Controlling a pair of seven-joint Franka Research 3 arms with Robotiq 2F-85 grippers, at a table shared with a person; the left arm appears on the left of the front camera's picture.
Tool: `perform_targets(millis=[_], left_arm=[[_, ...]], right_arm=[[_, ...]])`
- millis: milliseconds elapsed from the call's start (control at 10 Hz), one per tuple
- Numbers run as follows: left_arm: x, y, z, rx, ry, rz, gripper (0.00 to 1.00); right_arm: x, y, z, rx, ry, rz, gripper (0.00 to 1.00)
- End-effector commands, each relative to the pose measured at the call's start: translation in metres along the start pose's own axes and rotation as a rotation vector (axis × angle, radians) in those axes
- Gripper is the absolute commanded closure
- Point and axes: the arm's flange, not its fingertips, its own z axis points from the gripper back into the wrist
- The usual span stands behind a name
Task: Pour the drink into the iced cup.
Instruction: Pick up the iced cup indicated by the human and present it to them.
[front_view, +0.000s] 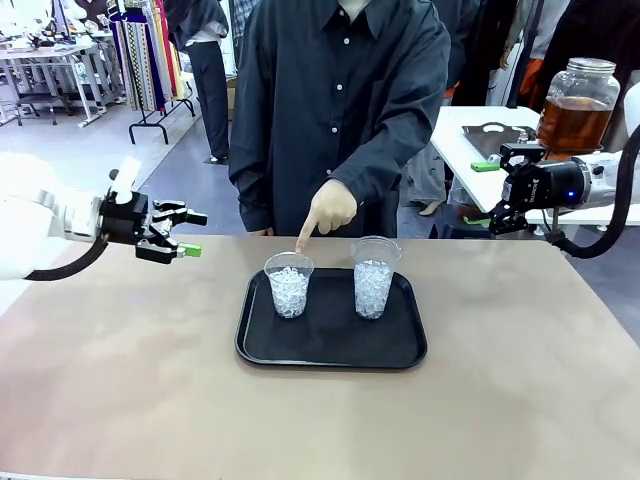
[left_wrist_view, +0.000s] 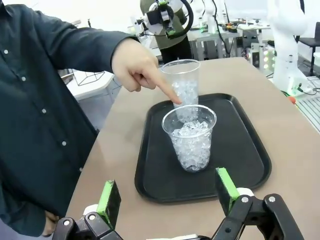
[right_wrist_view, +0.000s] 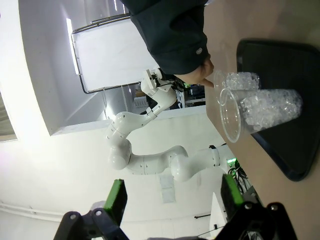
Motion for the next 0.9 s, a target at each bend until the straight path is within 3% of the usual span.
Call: perform_targets(millis=[0,300,800], left_arm=[[0.009,0.003,0.006,0.019,0.019,-0.019,0.00],[0.004,0.002,0.003,0.011,0.009,-0.010,0.00],[-0.030,0.015,-0.019,-0.048,-0.101,0.024,0.00]], right_arm=[[-0.001,0.000,0.000,0.001,-0.004,0.006,0.00],[-0.001,0.000,0.000,0.001,-0.004,0.006,0.00],[-0.001,0.000,0.000,0.001,-0.004,0.006,0.00]])
